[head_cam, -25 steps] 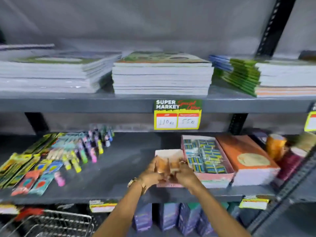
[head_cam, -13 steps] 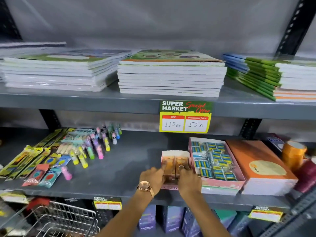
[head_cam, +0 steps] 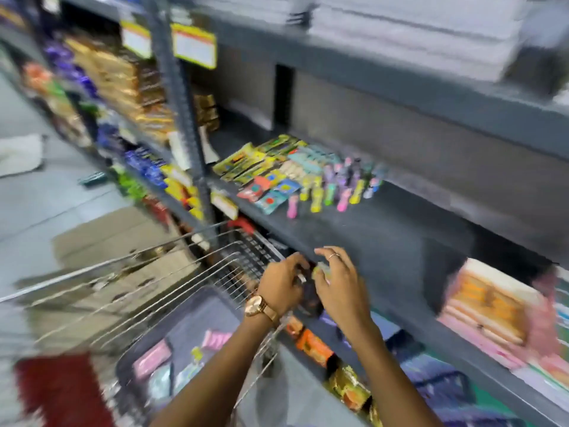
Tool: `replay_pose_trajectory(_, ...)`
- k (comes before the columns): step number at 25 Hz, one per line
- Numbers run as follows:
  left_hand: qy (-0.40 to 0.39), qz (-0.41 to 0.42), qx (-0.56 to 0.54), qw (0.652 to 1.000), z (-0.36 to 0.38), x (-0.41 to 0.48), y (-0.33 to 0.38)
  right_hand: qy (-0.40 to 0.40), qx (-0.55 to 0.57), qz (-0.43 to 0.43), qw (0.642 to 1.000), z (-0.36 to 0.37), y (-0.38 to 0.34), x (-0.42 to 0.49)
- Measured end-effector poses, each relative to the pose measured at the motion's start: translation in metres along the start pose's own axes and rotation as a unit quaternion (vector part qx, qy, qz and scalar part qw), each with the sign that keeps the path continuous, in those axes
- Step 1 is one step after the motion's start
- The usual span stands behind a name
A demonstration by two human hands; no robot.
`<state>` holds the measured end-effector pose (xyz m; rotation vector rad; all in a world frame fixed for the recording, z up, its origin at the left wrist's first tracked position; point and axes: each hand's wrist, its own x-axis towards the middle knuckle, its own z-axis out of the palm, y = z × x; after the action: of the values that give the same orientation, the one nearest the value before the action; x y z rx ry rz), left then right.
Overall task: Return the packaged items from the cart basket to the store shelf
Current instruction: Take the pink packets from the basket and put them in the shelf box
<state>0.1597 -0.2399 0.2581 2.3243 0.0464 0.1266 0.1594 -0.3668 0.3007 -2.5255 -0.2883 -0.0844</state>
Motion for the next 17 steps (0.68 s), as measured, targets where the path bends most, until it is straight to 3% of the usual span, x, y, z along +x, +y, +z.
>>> replay_pose_trajectory(4,-0.018,-0.230,0.021,0.973,-0.034,-0.059,-0.129,-0.221,-0.009,-0.096,0.971,0.113,-0.065,0.005)
replay_pose_trajectory(7,-0.013,-0.362,0.043,0.931,-0.037,-0.113,-0.211,-0.386,-0.074,-0.141,0.909,0.207,-0.100,-0.004)
replay_pose_trajectory(9,-0.004,-0.409,0.047,0.911,-0.035,-0.137,-0.243,-0.453,-0.131,-0.162,0.867,0.259,-0.113,-0.016)
replay_pose_trajectory(13,-0.010,-0.499,0.051,0.865,-0.024,-0.159,-0.322,-0.529,-0.214,-0.191,0.799,0.367,-0.113,-0.037)
replay_pose_trajectory(15,-0.023,-0.507,0.059,0.860,-0.017,-0.159,-0.356,-0.509,-0.247,-0.186,0.804,0.405,-0.095,-0.040)
replay_pose_trajectory(17,-0.050,-0.503,0.072,0.860,-0.015,-0.152,-0.383,-0.437,-0.292,-0.166,0.834,0.425,-0.069,-0.037)
